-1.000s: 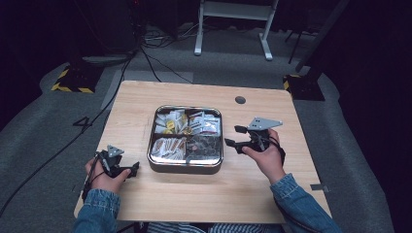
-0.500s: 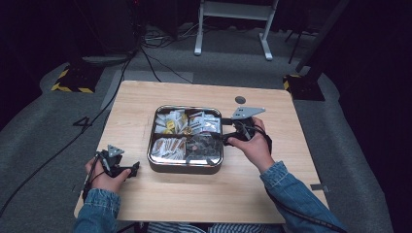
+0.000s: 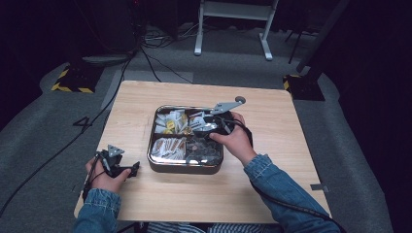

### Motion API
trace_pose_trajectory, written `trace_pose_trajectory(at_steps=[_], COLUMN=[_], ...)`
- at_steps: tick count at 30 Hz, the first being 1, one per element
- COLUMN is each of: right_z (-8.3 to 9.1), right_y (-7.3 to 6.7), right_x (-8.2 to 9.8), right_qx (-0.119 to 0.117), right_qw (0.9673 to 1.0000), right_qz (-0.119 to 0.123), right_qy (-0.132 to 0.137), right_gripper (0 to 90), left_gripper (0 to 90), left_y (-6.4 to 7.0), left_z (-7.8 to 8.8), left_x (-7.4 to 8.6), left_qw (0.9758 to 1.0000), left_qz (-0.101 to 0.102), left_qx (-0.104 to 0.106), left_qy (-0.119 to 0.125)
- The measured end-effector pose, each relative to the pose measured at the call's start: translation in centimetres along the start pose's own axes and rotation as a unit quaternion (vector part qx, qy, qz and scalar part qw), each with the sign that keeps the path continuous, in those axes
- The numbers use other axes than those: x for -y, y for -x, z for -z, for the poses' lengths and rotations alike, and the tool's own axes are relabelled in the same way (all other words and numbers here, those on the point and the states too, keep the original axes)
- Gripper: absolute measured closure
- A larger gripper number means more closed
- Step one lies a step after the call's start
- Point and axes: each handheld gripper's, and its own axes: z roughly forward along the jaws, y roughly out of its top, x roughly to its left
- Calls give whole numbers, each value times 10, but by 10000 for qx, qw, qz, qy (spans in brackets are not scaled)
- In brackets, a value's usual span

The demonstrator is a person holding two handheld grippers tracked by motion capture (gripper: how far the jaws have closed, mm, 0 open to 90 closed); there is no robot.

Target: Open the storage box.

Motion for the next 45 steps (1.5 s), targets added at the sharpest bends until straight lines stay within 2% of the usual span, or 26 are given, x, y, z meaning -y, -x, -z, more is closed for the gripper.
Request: trace_pose_trajectory(at_steps=[4,9,14,20,23,28,30,31,33,45], right_z=[-19,-42,-55,-66,-69,-70,-69,-70,-70,-69], right_y=[-5,-8,-8,-7,-6,-9,-9,-9,-9,-13], right_x=[-4,-5,-4,0,2,2,2,2,2,2], right_qx=[-38,-46,2,55,45,198,251,231,109,260], right_qw=[10000,10000,9998,9994,9988,9982,9981,9982,9983,9985], right_qz=[46,-69,-146,-102,-46,194,183,163,238,196], right_qy=[-64,-30,-145,-339,-479,-537,-534,-528,-519,-437], right_gripper=[262,291,328,383,426,488,515,518,586,591], left_gripper=[50,51,51,51,51,51,51,52,53,52], left_y=[0,0,0,0,0,0,0,0,0,0], left_z=[0,0,0,0,0,0,0,0,0,0], left_x=[0,0,0,0,0,0,0,0,0,0], left_qw=[10000,10000,10000,10000,10000,10000,10000,10000,10000,10000], left_qz=[0,-2,-2,-3,-1,-2,-4,-2,-7,-13], left_qx=[-1,-2,-1,0,-1,-1,-2,-13,-14,-1], left_qy=[1,2,1,0,1,1,1,17,15,15])
